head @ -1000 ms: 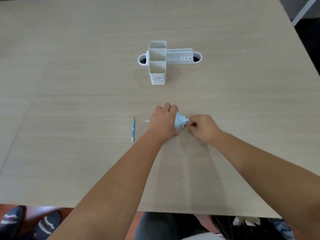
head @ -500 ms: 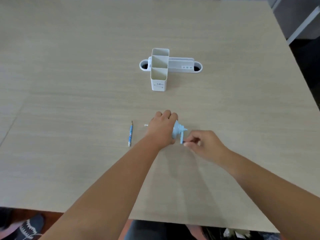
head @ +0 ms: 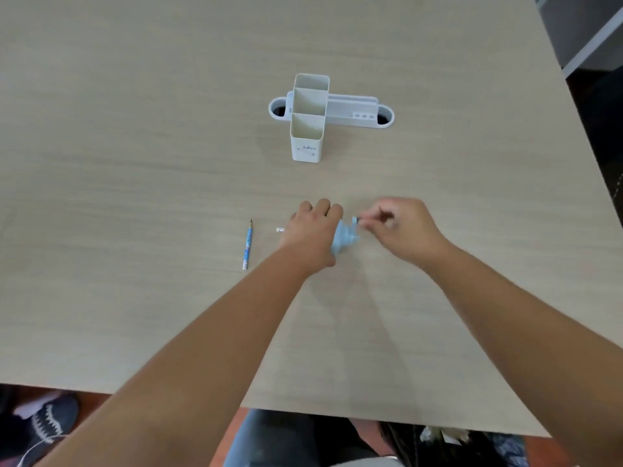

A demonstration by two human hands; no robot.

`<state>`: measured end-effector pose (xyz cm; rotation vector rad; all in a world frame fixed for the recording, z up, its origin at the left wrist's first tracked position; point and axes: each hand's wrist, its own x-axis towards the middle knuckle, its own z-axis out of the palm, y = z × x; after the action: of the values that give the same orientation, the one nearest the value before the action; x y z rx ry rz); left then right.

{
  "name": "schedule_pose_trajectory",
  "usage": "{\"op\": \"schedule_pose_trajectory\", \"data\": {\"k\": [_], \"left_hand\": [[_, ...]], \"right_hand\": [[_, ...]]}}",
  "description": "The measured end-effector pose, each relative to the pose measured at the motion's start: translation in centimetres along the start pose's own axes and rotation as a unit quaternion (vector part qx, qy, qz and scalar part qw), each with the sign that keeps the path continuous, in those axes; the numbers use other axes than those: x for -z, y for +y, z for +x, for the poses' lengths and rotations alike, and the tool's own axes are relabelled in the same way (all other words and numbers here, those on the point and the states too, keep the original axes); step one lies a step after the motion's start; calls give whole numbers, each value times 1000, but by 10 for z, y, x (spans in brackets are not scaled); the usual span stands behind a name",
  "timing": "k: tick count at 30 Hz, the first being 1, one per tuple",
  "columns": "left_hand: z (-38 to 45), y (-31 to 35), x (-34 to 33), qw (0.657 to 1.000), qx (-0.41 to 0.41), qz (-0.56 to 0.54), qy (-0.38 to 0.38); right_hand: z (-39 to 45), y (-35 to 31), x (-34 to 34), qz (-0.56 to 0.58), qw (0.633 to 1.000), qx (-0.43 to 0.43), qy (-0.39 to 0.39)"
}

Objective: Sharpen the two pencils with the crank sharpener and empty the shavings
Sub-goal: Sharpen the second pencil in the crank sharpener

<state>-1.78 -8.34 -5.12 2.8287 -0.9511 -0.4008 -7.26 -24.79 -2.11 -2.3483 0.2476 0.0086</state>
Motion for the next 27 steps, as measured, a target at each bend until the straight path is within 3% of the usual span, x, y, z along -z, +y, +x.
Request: {"op": "schedule_pose_trajectory", "data": {"k": [2,5,8,11,14,18,20,22,24,27], "left_hand": [[0,0,1,1000,2,5,-2],[0,2,2,1000,15,-1,-4],[0,1,0,1000,16,5,-10],[2,0,3,1000,6,1,-7],[2,-2,2,1000,3,5,-9],[3,-3,1,1000,11,-13,0],[3,-2,0,1000,12,-4,-4],[3,-1,0,1000,15,0,-5],[3,0,0,1000,12,2,-5],[3,-2,0,1000,7,7,-5]], "right_hand": [[21,6,-14,-8,999,-36,12],[-7,23,-45,-45,994,-72,-63],[-51,12,-25,-10,995,-26,-94],[-23,-2,-3,24,999,31,2],[18,6,-21,-2,998,-25,52],[-14,22,-50,-47,995,-72,-42],[-46,16,-42,-4,995,-69,-71],[-55,5,-24,58,997,-31,-47],[-35,-1,-12,53,998,15,25],[12,6,-20,14,998,-9,62]]}}
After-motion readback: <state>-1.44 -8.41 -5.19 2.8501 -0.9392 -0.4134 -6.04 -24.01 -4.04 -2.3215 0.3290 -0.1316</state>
